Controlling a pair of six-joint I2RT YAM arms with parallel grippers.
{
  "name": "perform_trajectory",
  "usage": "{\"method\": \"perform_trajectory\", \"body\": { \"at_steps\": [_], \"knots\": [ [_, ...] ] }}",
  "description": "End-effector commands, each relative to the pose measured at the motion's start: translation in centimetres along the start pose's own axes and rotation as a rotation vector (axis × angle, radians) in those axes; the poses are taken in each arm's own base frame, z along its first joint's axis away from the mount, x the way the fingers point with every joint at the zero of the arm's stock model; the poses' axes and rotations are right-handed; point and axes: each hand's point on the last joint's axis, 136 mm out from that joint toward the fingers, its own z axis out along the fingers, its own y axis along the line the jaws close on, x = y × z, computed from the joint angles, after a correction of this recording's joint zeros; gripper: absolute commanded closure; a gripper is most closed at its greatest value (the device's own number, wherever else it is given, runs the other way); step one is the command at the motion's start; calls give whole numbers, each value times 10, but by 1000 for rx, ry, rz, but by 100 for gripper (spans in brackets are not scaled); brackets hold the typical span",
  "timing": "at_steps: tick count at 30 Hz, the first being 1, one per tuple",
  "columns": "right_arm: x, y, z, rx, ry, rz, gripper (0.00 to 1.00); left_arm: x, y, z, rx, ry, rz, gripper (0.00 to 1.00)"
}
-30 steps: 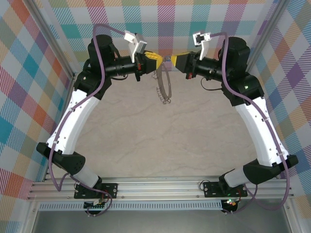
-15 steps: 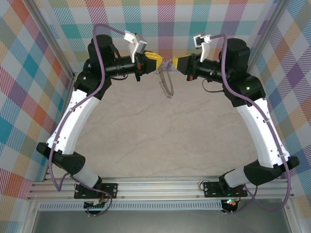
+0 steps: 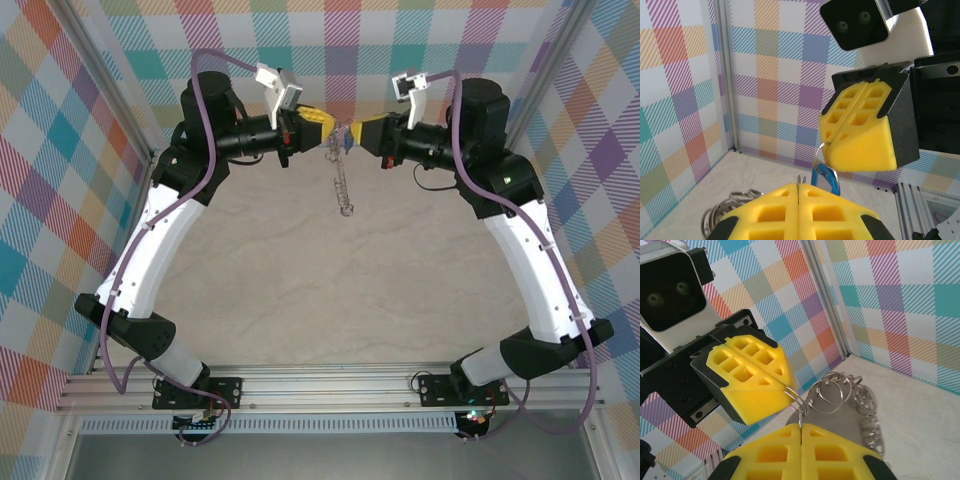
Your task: Put the keys on the keyring
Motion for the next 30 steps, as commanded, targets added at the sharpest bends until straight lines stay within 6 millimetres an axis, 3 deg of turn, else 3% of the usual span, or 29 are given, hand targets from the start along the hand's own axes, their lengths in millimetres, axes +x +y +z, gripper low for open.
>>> {"method": "perform_trajectory", "body": {
  "at_steps": [1, 30],
  "knots": [
    [-11, 13, 1, -49, -25, -24, 100, -26, -15, -8, 14, -65, 61, 100],
    [-18, 13, 19, -76, -31, -24, 100, -28, -21, -7, 53, -73, 55, 100]
  ]
}}
